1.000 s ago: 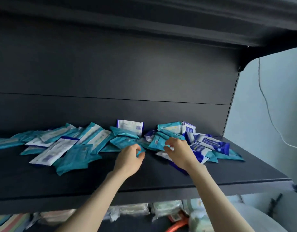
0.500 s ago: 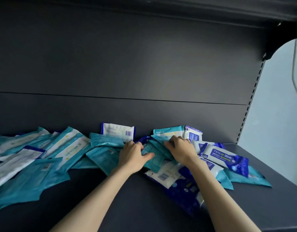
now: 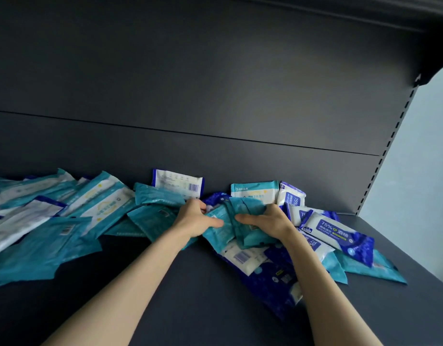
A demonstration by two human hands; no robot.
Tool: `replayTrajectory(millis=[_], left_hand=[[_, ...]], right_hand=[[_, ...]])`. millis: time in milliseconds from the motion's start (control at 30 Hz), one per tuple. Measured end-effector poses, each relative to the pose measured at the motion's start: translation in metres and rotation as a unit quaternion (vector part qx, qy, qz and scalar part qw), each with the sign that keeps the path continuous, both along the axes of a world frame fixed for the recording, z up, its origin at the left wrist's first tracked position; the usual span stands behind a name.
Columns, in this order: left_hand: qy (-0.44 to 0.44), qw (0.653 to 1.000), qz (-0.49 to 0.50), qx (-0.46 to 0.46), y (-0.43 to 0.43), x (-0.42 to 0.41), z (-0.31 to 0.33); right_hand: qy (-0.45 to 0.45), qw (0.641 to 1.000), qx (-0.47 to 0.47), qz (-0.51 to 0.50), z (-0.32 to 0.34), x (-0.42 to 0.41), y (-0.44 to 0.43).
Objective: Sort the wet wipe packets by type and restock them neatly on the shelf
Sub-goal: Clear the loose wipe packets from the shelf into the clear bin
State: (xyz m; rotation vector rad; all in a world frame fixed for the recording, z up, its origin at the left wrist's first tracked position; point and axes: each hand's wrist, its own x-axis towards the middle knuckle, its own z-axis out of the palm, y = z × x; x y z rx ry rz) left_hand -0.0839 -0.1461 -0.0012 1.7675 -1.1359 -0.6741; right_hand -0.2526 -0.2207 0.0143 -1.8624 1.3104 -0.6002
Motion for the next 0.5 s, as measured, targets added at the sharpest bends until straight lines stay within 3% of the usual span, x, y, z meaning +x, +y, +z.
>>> replayTrajectory(millis=[233, 500], left_hand=[[-0.045, 0.999, 0.022, 0.017, 0.002, -0.004, 0.005], [0.098, 0.993, 0.058, 0.04, -0.003, -0.006, 0.012]], right_hand=[[-0.058, 0.998, -0.01, 0.003, -0.008, 0.001, -0.009], [-0.096, 0.995, -0.028, 0.007, -0.01, 0.0, -0.009]])
